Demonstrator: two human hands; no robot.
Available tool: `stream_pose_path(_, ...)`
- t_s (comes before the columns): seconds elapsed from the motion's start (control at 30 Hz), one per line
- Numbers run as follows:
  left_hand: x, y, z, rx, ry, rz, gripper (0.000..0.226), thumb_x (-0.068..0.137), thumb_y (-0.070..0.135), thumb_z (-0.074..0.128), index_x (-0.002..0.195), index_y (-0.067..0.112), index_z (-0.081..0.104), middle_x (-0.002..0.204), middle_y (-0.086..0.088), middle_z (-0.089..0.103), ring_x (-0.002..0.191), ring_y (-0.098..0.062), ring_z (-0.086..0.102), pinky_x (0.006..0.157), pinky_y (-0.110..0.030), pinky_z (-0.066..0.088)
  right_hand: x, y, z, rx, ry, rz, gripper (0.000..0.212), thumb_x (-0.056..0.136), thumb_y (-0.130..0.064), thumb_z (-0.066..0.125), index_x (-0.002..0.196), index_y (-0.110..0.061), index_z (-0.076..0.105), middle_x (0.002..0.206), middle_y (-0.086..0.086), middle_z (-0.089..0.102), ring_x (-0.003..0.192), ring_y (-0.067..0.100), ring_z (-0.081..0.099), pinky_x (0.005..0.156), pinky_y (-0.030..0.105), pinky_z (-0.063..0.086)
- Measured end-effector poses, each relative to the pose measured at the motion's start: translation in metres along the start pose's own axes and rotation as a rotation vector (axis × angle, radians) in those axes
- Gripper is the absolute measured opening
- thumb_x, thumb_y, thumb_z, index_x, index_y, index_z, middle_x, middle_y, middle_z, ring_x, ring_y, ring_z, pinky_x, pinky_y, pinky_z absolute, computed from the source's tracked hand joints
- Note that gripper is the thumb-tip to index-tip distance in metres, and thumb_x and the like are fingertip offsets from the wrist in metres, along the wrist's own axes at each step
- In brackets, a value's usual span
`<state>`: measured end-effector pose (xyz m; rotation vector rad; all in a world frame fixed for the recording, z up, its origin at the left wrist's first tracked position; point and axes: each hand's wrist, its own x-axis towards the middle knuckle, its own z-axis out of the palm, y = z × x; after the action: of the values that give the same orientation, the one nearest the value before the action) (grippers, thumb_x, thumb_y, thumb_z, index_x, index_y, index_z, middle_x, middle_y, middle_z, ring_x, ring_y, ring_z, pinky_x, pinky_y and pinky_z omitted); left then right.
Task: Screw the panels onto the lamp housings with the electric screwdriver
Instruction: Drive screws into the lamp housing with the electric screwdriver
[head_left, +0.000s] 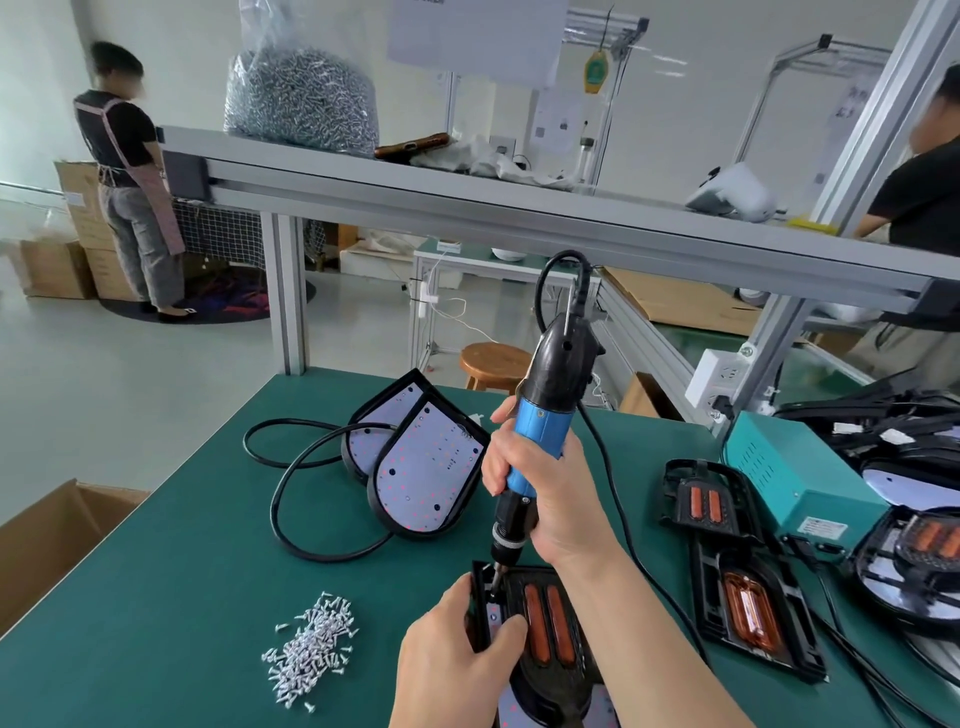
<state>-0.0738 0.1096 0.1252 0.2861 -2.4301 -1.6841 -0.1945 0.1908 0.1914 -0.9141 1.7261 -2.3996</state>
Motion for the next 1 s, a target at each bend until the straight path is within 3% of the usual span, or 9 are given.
stream_pose_path(0.17,-0.001,0.0,0.0,0.007,-0.012,0.0,0.025,0.086,0.033,0.07,0.086,0.048,0.051,0.08,0.0,0.073,0.071,-0.002,0.062,0.065,-0.016,0.047,-0.001,-0.005,0.0,0.024,-0.036,0.045,0.026,0.079,-0.017,0.07,0.105,-0.013,0.066,0.06,0.008,0.052,0.057,0.022,0.048,0.064,0.033,0.045)
stream_pose_path(0.33,-0.005,-0.001,0.0,-0.076,-0.039,0.017,0.023,0.087,0.03,0.07,0.095,0.047,0.057,0.081,0.003,0.075,0.072,-0.015,0.066,0.072,-0.03,0.052,0.001,-0.018,-0.005,0.105,0.004,0.013,0.034,0.074,-0.019,0.071,0.107,-0.015,0.066,0.058,0.008,0.051,0.054,0.023,0.047,0.06,0.031,0.045)
stream_pose_path(0.57,-0.006,-0.004,0.001,-0.079,-0.051,0.041,0.022,0.086,0.037,0.066,0.106,0.028,0.064,0.069,-0.01,0.064,0.056,-0.007,0.045,0.06,-0.028,0.041,-0.002,-0.031,-0.011,0.202,-0.022,-0.011,0.028,0.075,-0.013,0.067,0.103,-0.016,0.066,0.058,0.005,0.05,0.053,0.02,0.046,0.058,0.03,0.044)
stream_pose_path(0.67,-0.008,-0.004,0.001,-0.074,-0.046,0.038,0.008,0.089,0.03,0.068,0.096,0.033,0.065,0.074,-0.008,0.068,0.057,-0.009,0.049,0.062,-0.034,0.046,0.004,-0.047,-0.02,0.259,-0.042,-0.05,0.025,0.081,-0.012,0.065,0.105,-0.014,0.066,0.06,0.004,0.051,0.052,0.018,0.047,0.057,0.028,0.045)
stream_pose_path(0.73,-0.008,-0.003,0.002,-0.072,-0.032,0.029,0.015,0.088,0.029,0.069,0.086,0.043,0.063,0.075,-0.002,0.071,0.061,-0.015,0.057,0.067,-0.033,0.051,0.002,-0.055,-0.031,0.25,0.012,-0.045,0.023,0.083,-0.016,0.067,0.105,-0.015,0.068,0.061,0.003,0.052,0.053,0.017,0.048,0.056,0.027,0.046)
stream_pose_path(0.83,-0.007,-0.003,0.003,-0.073,-0.02,0.018,0.021,0.085,0.034,0.07,0.084,0.054,0.063,0.08,0.005,0.074,0.077,-0.019,0.066,0.075,-0.033,0.055,-0.012,-0.055,-0.055,0.271,0.162,0.07,0.035,0.076,-0.027,0.081,0.104,-0.012,0.068,0.063,0.002,0.053,0.052,0.015,0.048,0.053,0.025,0.046)
stream_pose_path(0.9,-0.007,-0.004,0.004,-0.072,-0.017,0.005,0.02,0.077,0.045,0.067,0.096,0.05,0.066,0.082,0.011,0.074,0.08,-0.013,0.068,0.08,-0.033,0.055,-0.027,-0.048,-0.075,0.379,0.272,0.193,0.053,0.072,-0.039,0.087,0.108,-0.008,0.064,0.067,0.002,0.054,0.053,0.012,0.05,0.05,0.023,0.047)
stream_pose_path(0.97,-0.007,-0.004,0.005,-0.073,-0.011,-0.005,0.033,0.076,0.049,0.069,0.109,0.045,0.065,0.089,0.017,0.074,0.087,-0.001,0.066,0.084,-0.029,0.053,-0.044,-0.039,-0.094,0.562,0.361,0.346,0.06,0.079,-0.051,0.077,0.112,-0.004,0.06,0.069,0.002,0.053,0.053,0.01,0.052,0.047,0.022,0.049)
stream_pose_path(1.0,-0.008,-0.003,0.005,-0.067,0.002,0.002,0.029,0.078,0.048,0.07,0.107,0.052,0.064,0.093,0.017,0.072,0.089,0.004,0.064,0.083,-0.026,0.05,-0.052,-0.034,-0.103,0.654,0.395,0.422,0.061,0.081,-0.054,0.072,0.112,-0.003,0.058,0.07,0.002,0.053,0.052,0.009,0.053,0.045,0.022,0.05)
